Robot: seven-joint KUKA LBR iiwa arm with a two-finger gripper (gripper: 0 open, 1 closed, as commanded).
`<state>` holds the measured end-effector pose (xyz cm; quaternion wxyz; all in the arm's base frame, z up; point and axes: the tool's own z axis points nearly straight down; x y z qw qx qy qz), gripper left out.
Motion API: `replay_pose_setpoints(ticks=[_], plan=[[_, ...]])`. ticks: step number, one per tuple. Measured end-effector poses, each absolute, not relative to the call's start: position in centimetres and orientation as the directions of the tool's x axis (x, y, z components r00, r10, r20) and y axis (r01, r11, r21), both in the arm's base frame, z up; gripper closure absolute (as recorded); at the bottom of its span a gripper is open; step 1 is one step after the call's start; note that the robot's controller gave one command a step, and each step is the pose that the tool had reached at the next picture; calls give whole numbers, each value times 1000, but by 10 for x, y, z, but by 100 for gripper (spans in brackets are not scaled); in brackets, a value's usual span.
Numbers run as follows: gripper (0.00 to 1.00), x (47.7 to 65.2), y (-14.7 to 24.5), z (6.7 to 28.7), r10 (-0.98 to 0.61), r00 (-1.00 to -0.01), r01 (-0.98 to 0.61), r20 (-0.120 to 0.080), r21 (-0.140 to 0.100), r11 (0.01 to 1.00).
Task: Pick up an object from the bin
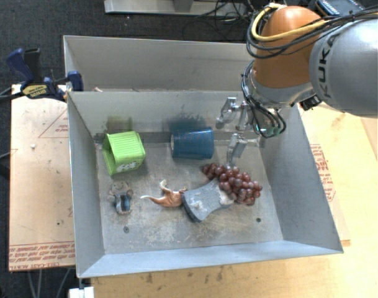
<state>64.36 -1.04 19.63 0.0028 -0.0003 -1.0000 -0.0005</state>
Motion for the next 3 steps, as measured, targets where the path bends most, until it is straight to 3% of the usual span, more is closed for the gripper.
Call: replay_pose_setpoints(ticks=[1,2,3], plan=[[0,645,-10,201,1,-1000,1,-2,1,1000],[0,630,-13,161,-36,-999,-36,-10,0,999],[0,615,-22,131,-73,-997,-73,14,3,997]])
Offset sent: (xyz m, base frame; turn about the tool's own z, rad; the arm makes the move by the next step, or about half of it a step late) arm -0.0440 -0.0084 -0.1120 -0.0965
